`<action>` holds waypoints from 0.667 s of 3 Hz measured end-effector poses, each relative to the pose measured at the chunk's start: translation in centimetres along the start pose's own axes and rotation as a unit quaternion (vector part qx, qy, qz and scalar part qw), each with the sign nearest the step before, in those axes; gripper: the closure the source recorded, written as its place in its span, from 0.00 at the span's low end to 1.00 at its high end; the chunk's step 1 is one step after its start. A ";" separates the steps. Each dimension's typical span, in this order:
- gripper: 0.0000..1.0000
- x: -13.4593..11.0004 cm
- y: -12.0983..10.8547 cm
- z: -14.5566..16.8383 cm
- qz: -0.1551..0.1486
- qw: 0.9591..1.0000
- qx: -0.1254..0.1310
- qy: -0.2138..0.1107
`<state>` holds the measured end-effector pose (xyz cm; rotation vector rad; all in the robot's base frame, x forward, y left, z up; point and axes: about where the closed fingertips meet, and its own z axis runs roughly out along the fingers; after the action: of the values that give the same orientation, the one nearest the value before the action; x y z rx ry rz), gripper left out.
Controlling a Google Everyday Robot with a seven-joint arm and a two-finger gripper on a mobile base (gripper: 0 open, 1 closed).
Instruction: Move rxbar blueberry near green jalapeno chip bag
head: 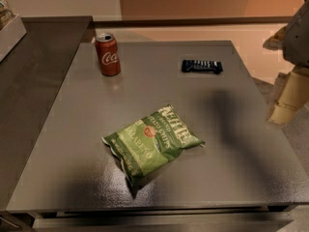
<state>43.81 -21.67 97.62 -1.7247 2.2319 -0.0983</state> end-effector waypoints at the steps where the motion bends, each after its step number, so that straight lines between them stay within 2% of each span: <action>1: 0.00 0.0 0.0 0.0 0.000 1.000 0.000 0.000; 2: 0.00 -0.9 -1.4 0.6 -0.005 1.000 -0.003 -0.009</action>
Offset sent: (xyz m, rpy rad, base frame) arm 0.0490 0.0146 -0.0057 0.0448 0.0200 0.0459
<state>45.52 -21.10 97.57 -1.7334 2.2125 -0.0779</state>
